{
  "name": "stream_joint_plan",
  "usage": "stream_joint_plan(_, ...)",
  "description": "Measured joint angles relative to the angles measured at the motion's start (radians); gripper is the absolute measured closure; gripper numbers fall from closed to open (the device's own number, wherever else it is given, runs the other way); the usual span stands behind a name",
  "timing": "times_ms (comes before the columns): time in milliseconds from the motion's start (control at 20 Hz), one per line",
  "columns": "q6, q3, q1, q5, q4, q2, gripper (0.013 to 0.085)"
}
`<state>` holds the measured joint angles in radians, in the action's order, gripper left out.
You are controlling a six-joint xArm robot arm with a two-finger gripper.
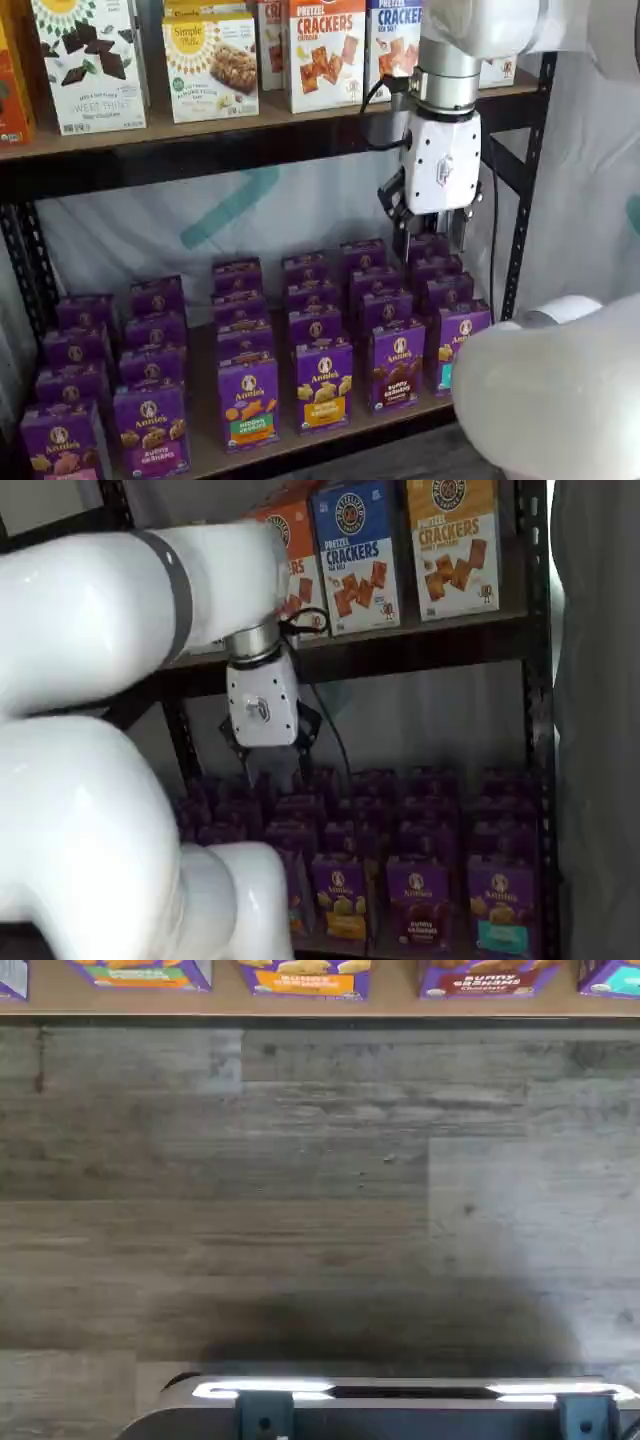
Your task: Pick up the purple box with a brown patch in the center, on the bottom shelf, the fifth box from the left
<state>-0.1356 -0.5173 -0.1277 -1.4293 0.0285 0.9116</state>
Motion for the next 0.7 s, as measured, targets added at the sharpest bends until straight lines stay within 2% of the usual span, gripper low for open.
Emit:
stream_joint_plan(150,0.042,-0.019,0.038,-0.037,0.067,-0.025,0.0130)
stream_joint_plan(250,0.050,-0.018,0.043,-0.038,0.078,-0.025,0.0130)
stream_joint_plan(500,0.045,-0.011,0.038,-0.026,0.066,-0.027,0.0130)
stream_joint_plan(700,0.040,0.013,0.032,0.017,0.045,-0.025,0.0130)
